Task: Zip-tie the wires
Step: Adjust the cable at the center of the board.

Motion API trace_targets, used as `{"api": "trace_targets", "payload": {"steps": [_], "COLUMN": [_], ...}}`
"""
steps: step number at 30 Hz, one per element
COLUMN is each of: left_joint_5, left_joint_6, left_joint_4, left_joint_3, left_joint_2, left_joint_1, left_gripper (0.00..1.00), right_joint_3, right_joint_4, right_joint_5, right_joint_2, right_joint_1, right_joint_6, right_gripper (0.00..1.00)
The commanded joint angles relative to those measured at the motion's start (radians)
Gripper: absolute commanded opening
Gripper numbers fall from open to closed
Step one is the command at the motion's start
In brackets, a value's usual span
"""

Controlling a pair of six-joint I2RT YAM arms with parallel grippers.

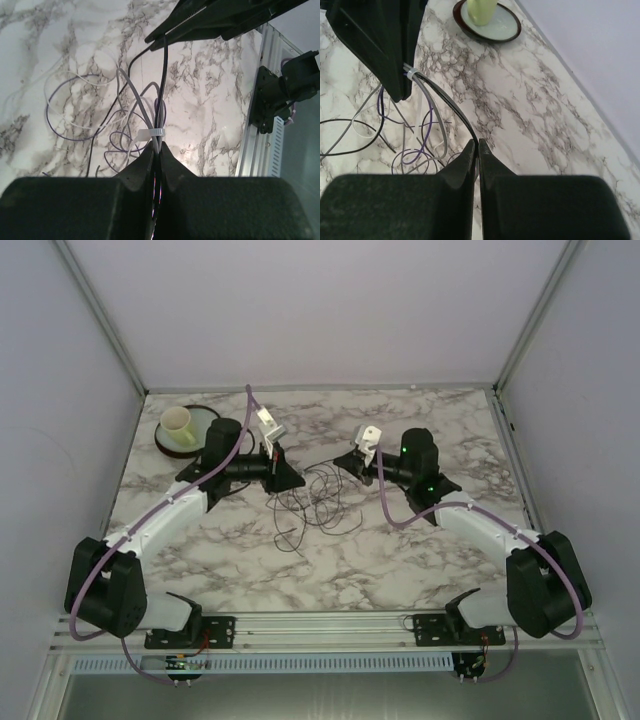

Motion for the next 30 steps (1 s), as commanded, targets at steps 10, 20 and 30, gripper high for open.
{"api": "trace_targets", "payload": {"steps": [10,20,30], "left_joint_5": [0.007,-0.024,-0.126], "left_joint_6": [-0.057,-0.057,0.003], "left_joint_4": [0.157,0.183,0.154], "left_joint_3": [-0.102,-0.121,-0.053], "left_joint_2": [-0.038,-0.044,-0.011], "left_joint_1": [0.006,0.007,0.011], "left_gripper": [0.15,0.43,0.66], "right_joint_3": [0.045,0.062,0.066], "right_joint_4": [-0.079,-0.090,-0.096], "right_joint_5": [0.114,0.088,0.085], "right_joint_2": [0.003,0.021,0.026], "right_joint_1": [0.002,0.005,0.012], "right_joint_6": [-0.002,0.018,0.028], "right_gripper": [0.00,0.00,0.00]}}
